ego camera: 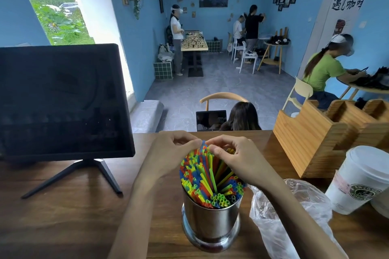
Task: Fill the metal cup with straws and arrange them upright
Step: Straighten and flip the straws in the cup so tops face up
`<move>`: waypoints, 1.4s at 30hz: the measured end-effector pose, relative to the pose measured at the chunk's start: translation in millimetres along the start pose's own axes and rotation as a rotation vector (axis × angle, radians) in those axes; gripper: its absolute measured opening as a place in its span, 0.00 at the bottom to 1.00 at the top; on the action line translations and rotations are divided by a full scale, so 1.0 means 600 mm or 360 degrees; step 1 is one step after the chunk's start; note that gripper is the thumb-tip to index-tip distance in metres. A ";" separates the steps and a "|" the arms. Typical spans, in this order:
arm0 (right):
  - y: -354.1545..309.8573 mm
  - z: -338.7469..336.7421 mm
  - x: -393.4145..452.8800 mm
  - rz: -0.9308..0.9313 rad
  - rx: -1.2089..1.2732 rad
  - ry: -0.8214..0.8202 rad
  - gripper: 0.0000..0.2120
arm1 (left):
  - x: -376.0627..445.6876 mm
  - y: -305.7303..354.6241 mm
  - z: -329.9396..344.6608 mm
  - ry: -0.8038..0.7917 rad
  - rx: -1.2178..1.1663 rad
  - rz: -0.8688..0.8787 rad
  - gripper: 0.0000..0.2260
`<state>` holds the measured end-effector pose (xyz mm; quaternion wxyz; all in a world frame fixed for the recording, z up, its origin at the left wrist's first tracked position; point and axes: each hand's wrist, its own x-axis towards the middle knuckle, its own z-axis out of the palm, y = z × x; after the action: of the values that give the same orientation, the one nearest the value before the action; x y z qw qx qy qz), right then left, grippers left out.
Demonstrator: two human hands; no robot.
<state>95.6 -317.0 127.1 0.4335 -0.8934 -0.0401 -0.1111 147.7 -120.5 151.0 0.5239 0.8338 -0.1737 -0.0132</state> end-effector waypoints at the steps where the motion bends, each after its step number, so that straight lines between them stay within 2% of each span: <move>1: -0.001 0.000 0.000 -0.0001 -0.0005 0.0001 0.08 | -0.001 0.002 0.000 0.0007 -0.0021 0.0033 0.03; 5: -0.008 -0.003 -0.002 -0.0115 0.0010 0.0023 0.08 | -0.008 0.016 0.001 0.0110 -0.0133 0.0207 0.05; 9: -0.018 0.000 -0.002 -0.0246 0.0015 0.0003 0.15 | -0.013 0.046 -0.004 0.0294 -0.0388 0.0406 0.02; 12: -0.023 0.003 0.000 -0.0337 0.0023 0.0037 0.19 | -0.026 0.080 -0.008 0.0310 -0.0609 0.0615 0.04; 18: -0.023 -0.008 -0.003 -0.0355 0.0217 0.0077 0.12 | -0.044 0.110 -0.021 0.0365 -0.0819 0.0852 0.06; 23: -0.031 -0.045 -0.003 -0.0310 0.0454 0.0085 0.10 | -0.055 0.087 -0.040 0.0422 -0.0947 0.0796 0.07; 25: -0.028 -0.063 -0.002 -0.0267 0.0554 0.0136 0.07 | -0.057 0.076 -0.051 0.0403 -0.0835 0.0680 0.07; 28: -0.023 -0.091 -0.002 -0.0187 0.0770 0.0221 0.07 | -0.056 0.051 -0.072 0.0395 -0.0495 0.0430 0.01; 32: -0.023 -0.110 0.001 -0.0053 0.1185 0.0387 0.11 | -0.055 0.030 -0.080 0.0020 -0.0094 0.0285 0.05; 36: -0.040 -0.105 0.007 -0.0150 0.1419 0.0474 0.14 | -0.057 0.035 -0.047 -0.0250 0.0097 0.0373 0.05; 39: -0.050 -0.097 0.007 -0.0282 0.1215 0.0602 0.24 | -0.048 0.034 -0.031 -0.0219 0.0123 0.0420 0.04; 42: -0.046 -0.089 0.002 -0.0437 0.0870 0.0603 0.27 | -0.031 0.022 -0.021 0.0062 0.0083 0.0327 0.02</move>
<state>83.6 -341.9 180.6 0.6373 -0.6942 -0.1069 -0.3172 129.1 -109.0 165.7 0.5039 0.8250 -0.2484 0.0614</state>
